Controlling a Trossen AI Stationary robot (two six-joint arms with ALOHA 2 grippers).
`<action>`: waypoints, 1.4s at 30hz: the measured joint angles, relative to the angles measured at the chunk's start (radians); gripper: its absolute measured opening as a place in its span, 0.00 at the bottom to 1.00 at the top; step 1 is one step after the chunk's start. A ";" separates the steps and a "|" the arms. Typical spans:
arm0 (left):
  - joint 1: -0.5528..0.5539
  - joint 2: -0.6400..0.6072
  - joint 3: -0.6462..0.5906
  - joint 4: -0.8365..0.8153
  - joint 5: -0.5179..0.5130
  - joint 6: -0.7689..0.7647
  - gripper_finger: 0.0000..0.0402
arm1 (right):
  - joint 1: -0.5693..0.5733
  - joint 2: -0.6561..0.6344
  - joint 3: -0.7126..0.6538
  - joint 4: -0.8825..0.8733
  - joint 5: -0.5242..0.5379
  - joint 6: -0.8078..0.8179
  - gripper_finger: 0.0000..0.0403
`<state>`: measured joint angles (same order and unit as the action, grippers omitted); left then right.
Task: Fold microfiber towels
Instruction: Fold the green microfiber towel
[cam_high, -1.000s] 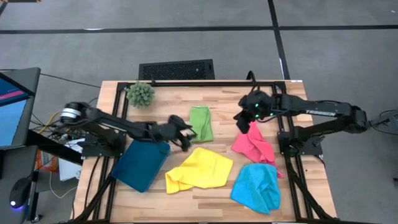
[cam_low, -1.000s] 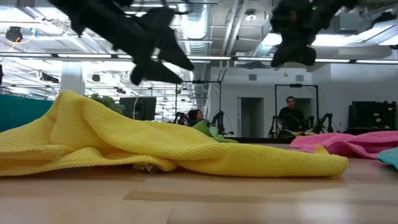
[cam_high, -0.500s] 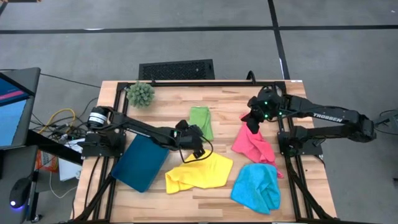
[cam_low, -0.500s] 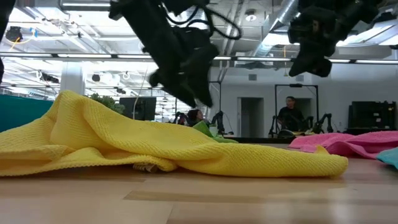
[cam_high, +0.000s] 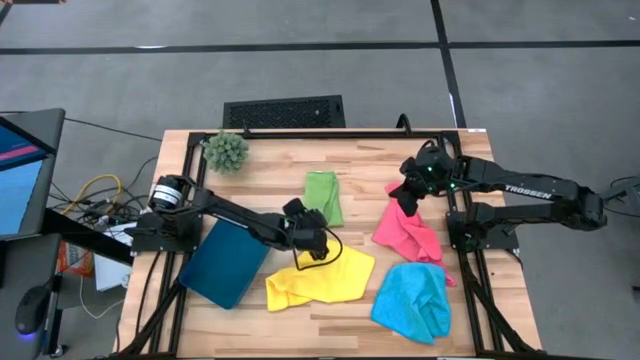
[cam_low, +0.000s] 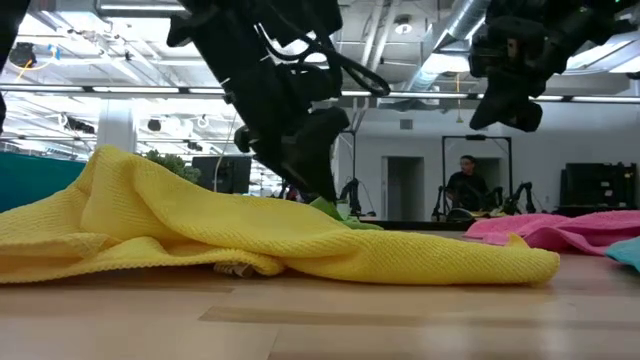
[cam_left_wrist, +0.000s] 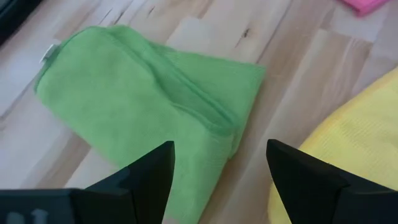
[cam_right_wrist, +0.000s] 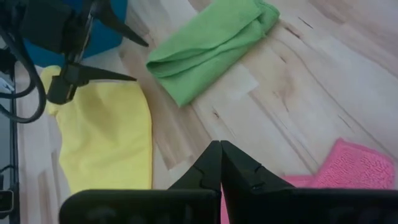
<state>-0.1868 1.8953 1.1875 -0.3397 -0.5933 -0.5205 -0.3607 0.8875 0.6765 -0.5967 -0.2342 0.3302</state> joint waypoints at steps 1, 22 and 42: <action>0.001 -0.002 0.000 -0.002 0.001 0.000 0.62 | 0.000 0.000 0.000 0.002 0.000 0.002 0.07; 0.031 0.034 0.002 0.134 0.083 0.100 0.27 | 0.000 0.002 0.000 0.007 0.000 0.003 0.07; 0.040 0.038 0.000 0.085 0.154 0.108 0.18 | 0.006 0.037 -0.005 0.068 0.000 0.004 0.06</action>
<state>-0.1472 1.9335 1.1873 -0.2546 -0.4388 -0.4126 -0.3550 0.9244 0.6716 -0.5291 -0.2340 0.3344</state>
